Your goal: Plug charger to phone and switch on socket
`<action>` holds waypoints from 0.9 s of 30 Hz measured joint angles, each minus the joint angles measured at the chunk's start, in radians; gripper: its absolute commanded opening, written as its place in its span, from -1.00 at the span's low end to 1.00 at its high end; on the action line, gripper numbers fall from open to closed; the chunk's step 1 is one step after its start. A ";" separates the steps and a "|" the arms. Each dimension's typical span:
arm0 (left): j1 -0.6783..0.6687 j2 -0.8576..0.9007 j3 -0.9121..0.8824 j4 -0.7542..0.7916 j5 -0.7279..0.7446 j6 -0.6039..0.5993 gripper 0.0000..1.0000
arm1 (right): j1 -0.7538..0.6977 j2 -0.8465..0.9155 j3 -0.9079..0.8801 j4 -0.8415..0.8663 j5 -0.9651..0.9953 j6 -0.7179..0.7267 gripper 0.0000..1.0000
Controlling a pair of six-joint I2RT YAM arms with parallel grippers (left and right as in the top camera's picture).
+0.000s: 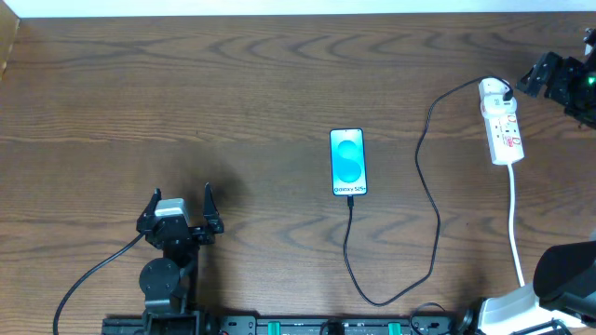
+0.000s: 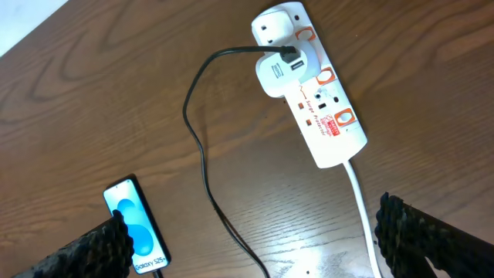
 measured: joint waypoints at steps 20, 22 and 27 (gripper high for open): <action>0.000 0.000 0.000 0.000 0.000 0.000 0.81 | 0.001 -0.016 0.000 0.010 0.028 0.000 0.98; 0.000 0.000 0.000 0.000 0.000 0.000 0.81 | 0.002 -0.040 -0.002 0.046 0.048 0.000 0.99; 0.000 0.000 0.000 0.000 0.000 0.000 0.81 | 0.028 -0.166 -0.044 0.160 0.097 0.000 0.98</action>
